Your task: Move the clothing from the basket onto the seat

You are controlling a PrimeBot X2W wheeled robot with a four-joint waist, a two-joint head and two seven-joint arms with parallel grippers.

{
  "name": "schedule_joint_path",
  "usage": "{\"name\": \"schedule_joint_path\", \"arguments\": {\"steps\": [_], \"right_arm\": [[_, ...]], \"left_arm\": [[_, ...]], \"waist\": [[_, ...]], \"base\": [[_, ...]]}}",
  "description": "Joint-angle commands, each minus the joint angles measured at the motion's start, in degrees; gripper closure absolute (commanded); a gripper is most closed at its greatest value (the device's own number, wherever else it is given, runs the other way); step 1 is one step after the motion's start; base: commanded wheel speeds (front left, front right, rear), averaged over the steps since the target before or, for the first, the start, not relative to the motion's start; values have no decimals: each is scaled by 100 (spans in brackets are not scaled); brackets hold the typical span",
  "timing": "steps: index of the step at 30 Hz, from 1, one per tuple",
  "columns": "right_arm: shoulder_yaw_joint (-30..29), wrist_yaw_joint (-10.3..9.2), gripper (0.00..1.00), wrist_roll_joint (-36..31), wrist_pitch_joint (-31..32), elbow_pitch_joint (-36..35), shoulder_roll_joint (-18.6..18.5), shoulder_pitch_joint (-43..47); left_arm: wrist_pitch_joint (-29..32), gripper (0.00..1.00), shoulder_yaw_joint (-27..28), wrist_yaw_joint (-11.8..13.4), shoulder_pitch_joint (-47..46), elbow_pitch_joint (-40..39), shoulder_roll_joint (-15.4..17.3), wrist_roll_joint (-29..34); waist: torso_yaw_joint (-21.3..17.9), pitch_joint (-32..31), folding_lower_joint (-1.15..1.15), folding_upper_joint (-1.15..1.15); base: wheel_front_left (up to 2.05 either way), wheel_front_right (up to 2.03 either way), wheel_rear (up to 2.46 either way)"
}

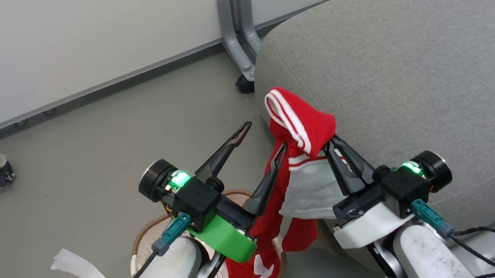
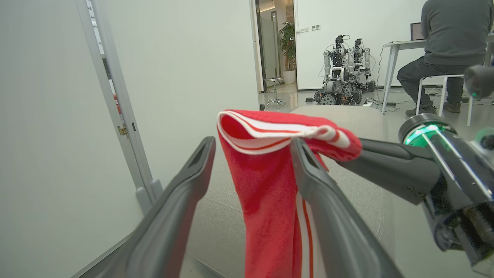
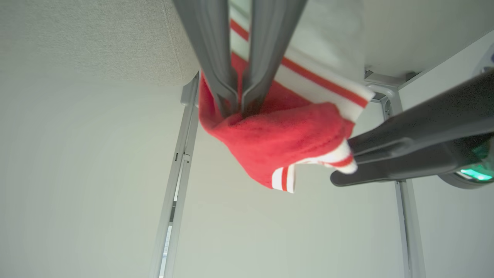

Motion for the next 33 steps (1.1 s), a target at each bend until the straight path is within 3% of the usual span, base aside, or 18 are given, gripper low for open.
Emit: {"name": "schedule_joint_path", "arguments": {"steps": [1,17,26,33], "right_arm": [[-70,-4,100,-34,-20,-78,-7,-73],[-814,-4,100,3,-20,-985,-2,62],[-1337,-5,100,382,-20,-1708,-5,259],[-1777,-4,100,918,-20,-1871,-2,-319]], "left_arm": [[1,0,0,-6,-64,-22,49,-40],[224,0,-217,13,-169,-288,373,-35],[336,0,-590,-13,-417,-405,552,-132],[535,0,-658,-18,-599,-668,935,-138]], "waist": [[-294,136,0,0],[-1798,765,0,0],[-1919,1240,0,0],[-1905,1834,0,0]], "base": [[0,0,0],[0,0,0],[0,0,0],[0,0,0]]}}
